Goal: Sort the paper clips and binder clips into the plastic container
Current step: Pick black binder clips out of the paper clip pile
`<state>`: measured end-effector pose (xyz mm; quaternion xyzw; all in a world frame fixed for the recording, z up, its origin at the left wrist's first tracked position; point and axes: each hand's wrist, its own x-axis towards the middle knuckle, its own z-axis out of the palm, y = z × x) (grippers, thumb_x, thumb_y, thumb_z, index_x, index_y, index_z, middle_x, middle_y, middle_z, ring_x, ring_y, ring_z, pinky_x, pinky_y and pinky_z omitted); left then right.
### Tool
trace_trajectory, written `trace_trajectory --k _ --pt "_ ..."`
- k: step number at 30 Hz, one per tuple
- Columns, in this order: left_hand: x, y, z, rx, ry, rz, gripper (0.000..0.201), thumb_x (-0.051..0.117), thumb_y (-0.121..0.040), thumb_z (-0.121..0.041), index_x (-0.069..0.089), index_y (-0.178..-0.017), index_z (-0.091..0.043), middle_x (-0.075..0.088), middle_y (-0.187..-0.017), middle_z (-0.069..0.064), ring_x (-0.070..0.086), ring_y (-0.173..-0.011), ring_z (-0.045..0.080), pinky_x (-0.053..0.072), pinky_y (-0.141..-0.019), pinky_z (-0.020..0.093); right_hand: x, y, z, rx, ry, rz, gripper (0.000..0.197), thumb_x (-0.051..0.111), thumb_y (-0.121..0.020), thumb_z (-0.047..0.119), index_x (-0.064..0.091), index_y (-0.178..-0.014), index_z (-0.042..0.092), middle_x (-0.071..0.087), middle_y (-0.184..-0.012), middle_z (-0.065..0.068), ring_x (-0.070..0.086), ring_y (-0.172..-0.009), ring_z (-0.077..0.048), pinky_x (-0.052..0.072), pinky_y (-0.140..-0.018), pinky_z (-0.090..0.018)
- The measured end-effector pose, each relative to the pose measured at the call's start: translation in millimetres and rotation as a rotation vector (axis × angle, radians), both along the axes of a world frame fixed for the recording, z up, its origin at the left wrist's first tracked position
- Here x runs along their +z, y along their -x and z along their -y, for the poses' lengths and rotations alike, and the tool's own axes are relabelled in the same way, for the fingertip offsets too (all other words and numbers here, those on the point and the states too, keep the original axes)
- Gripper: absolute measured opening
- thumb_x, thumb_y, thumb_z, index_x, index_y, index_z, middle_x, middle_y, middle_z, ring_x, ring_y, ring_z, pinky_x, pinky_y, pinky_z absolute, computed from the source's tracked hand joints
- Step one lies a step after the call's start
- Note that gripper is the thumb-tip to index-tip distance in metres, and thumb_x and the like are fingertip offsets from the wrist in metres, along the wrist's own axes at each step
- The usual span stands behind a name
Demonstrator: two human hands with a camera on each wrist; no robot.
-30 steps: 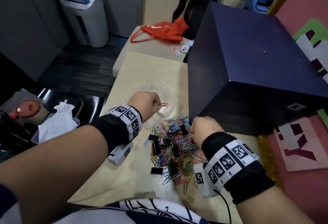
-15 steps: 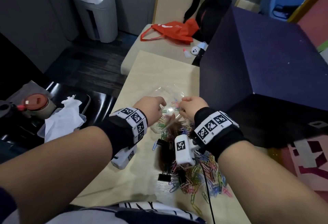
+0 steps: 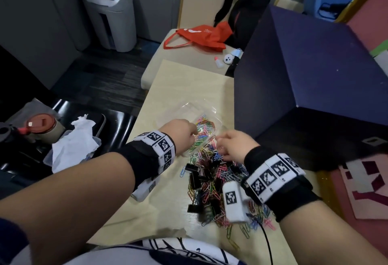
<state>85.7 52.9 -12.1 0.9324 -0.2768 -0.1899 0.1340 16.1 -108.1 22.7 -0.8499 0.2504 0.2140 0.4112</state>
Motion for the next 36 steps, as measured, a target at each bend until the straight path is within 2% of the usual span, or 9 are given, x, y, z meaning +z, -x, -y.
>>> trace_trajectory --k 3,10,14,19,22,26,31,33,36 --pt "-4 7 6 -0.123 -0.164 0.016 0.037 0.038 -0.098 -0.04 0.055 -0.127 -0.025 0.057 -0.127 0.001 0.056 -0.115 0.024 0.044 -0.096 0.041 -3 25 11 0.193 0.237 -0.122 0.018 0.054 -0.094 0.026 0.066 -0.099 0.013 0.064 -0.091 -0.007 0.061 -0.092 -0.024 0.05 -0.087 -0.035" --pt "-8 16 21 -0.092 -0.312 0.103 0.051 0.035 -0.093 -0.06 0.054 -0.119 -0.022 0.056 -0.119 0.003 0.056 -0.106 0.025 0.043 -0.088 0.043 -11 62 46 0.375 0.669 -0.38 0.028 0.049 -0.093 0.019 0.06 -0.116 0.008 0.062 -0.119 -0.01 0.06 -0.103 -0.025 0.047 -0.081 -0.027" --pt "-2 34 36 -0.122 -0.121 0.25 0.04 0.045 -0.093 -0.043 0.051 -0.127 -0.022 0.048 -0.127 0.005 0.048 -0.114 0.027 0.043 -0.092 0.043 -27 84 61 0.217 0.63 -0.374 0.048 0.049 -0.087 0.017 0.039 -0.134 0.017 0.04 -0.134 -0.01 0.05 -0.12 -0.032 0.045 -0.099 -0.041" --pt "2 73 64 -0.478 -0.064 0.279 0.045 0.046 -0.092 -0.032 0.044 -0.137 -0.031 0.045 -0.133 0.0 0.042 -0.123 0.024 0.036 -0.102 0.044 -44 103 63 0.329 0.524 -0.227 0.071 0.058 -0.087 0.034 0.02 -0.147 0.041 0.019 -0.154 -0.002 0.034 -0.134 -0.032 0.034 -0.11 -0.044" --pt "-5 83 72 -0.551 -0.196 0.254 0.05 0.045 -0.094 -0.038 0.035 -0.143 -0.038 0.033 -0.149 -0.004 0.031 -0.135 0.023 0.029 -0.106 0.048 -50 112 65 0.317 0.561 -0.254 0.064 0.056 -0.088 0.038 0.027 -0.145 0.034 0.03 -0.146 -0.004 0.035 -0.131 -0.029 0.037 -0.107 -0.043" --pt "-3 81 72 -0.445 -0.294 0.288 0.039 0.045 -0.094 -0.035 0.05 -0.132 -0.028 0.046 -0.136 -0.003 0.04 -0.126 0.025 0.032 -0.103 0.048 -46 117 75 0.27 0.648 -0.226 0.05 0.056 -0.089 0.039 0.043 -0.134 0.021 0.039 -0.135 -0.006 0.041 -0.124 -0.027 0.043 -0.101 -0.04" --pt "2 81 74 -0.31 -0.447 0.226 0.032 0.048 -0.094 -0.033 0.059 -0.122 -0.023 0.05 -0.128 0.002 0.039 -0.124 0.027 0.036 -0.097 0.047 -46 114 76 0.387 0.467 0.005 0.062 0.058 -0.087 0.045 0.031 -0.143 0.035 0.026 -0.151 0.001 0.03 -0.135 -0.025 0.033 -0.111 -0.041" --pt "4 85 76 -0.275 -0.423 0.231 0.032 0.049 -0.093 -0.032 0.058 -0.122 -0.022 0.048 -0.127 0.005 0.039 -0.123 0.029 0.037 -0.097 0.048 -48 113 71 0.463 0.473 -0.064 0.071 0.059 -0.084 0.051 0.027 -0.146 0.036 0.017 -0.156 0.004 0.023 -0.14 -0.026 0.029 -0.113 -0.044" --pt "7 99 85 -0.337 -0.278 0.253 0.033 0.048 -0.091 -0.027 0.056 -0.123 -0.02 0.049 -0.123 0.006 0.042 -0.118 0.03 0.037 -0.095 0.047 -48 113 73 0.415 0.572 -0.126 0.065 0.062 -0.081 0.05 0.04 -0.137 0.027 0.03 -0.146 -0.001 0.033 -0.131 -0.026 0.036 -0.105 -0.041"
